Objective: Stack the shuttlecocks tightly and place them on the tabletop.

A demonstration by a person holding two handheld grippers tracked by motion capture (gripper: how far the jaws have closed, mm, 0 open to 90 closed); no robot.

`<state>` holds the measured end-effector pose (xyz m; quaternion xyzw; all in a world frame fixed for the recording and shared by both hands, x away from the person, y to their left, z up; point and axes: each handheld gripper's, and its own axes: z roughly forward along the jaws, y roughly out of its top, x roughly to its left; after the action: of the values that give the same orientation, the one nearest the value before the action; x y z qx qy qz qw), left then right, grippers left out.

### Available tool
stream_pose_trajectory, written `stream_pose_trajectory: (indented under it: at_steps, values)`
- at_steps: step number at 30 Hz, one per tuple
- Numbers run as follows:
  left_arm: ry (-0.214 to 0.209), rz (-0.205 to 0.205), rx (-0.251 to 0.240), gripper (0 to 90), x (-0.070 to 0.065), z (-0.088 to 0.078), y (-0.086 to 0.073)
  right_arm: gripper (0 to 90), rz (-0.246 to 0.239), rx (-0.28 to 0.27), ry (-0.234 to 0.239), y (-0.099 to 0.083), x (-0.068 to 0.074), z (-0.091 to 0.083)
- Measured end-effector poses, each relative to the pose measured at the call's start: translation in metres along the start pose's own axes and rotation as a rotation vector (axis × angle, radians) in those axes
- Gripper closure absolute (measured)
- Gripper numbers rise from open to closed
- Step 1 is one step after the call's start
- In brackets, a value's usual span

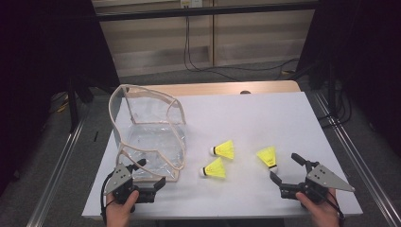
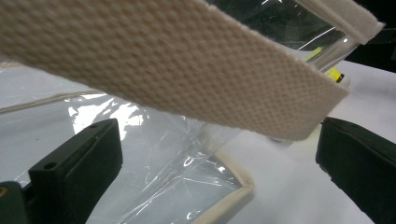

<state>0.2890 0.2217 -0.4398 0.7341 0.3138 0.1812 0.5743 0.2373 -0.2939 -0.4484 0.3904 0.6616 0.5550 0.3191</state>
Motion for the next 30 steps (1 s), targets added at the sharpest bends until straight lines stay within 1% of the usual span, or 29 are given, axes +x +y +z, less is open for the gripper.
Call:
stream_pose_trajectory:
  at_steps: [5, 7, 8, 9, 10, 13, 14, 15, 17, 23, 24, 26, 28, 30]
  values:
    - [0.003, -0.006, 0.004, 0.5, -0.001, -0.001, 0.000, 2.2, -0.001, 0.001, 0.004, 0.001, 0.001, 0.000]
    - [-0.014, -0.008, 0.010, 1.6, -0.002, 0.000, 0.000, 2.2, -0.003, 0.001, 0.003, 0.001, 0.001, 0.000]
    - [-0.022, -0.001, 0.022, 1.7, -0.003, 0.000, 0.000, 2.2, -0.004, 0.002, 0.003, 0.001, 0.000, 0.000]
    - [-0.022, 0.001, 0.023, 1.6, -0.004, 0.001, 0.000, 2.2, -0.005, 0.000, 0.003, 0.001, 0.000, 0.000]
    - [-0.033, 0.007, 0.027, 1.7, -0.005, 0.002, 0.000, 2.2, -0.006, 0.002, 0.005, 0.001, 0.000, 0.000]
    - [-0.042, 0.002, 0.030, 1.6, -0.007, 0.003, 0.001, 2.3, -0.006, 0.001, 0.006, 0.001, 0.000, 0.000]
    - [-0.048, 0.009, 0.031, 1.6, -0.008, 0.004, 0.001, 2.3, -0.007, 0.002, 0.005, 0.001, 0.000, 0.000]
    - [-0.051, 0.001, 0.032, 1.6, -0.009, 0.004, 0.001, 2.3, -0.007, 0.003, 0.005, 0.001, 0.000, 0.000]
    - [-0.068, 0.006, 0.046, 2.3, -0.012, 0.006, 0.001, 2.4, -0.009, 0.000, 0.006, 0.002, 0.000, 0.000]
    - [-0.068, -0.016, 0.040, 2.0, -0.016, 0.006, 0.001, 2.5, -0.014, 0.004, 0.012, 0.002, 0.001, 0.001]
    - [-0.068, -0.009, 0.042, 2.0, -0.017, 0.006, 0.001, 2.5, -0.013, 0.002, 0.012, 0.002, 0.002, 0.001]
    - [-0.075, -0.012, 0.046, 2.1, -0.019, 0.006, 0.001, 2.5, -0.013, 0.002, 0.014, 0.003, 0.002, 0.001]
    - [-0.077, -0.006, 0.051, 2.2, -0.020, 0.006, 0.001, 2.5, -0.019, -0.002, 0.020, 0.003, 0.003, 0.002]
    - [-0.091, -0.010, 0.053, 2.3, -0.022, 0.006, 0.000, 2.6, -0.019, 0.001, 0.022, 0.003, 0.003, 0.002]
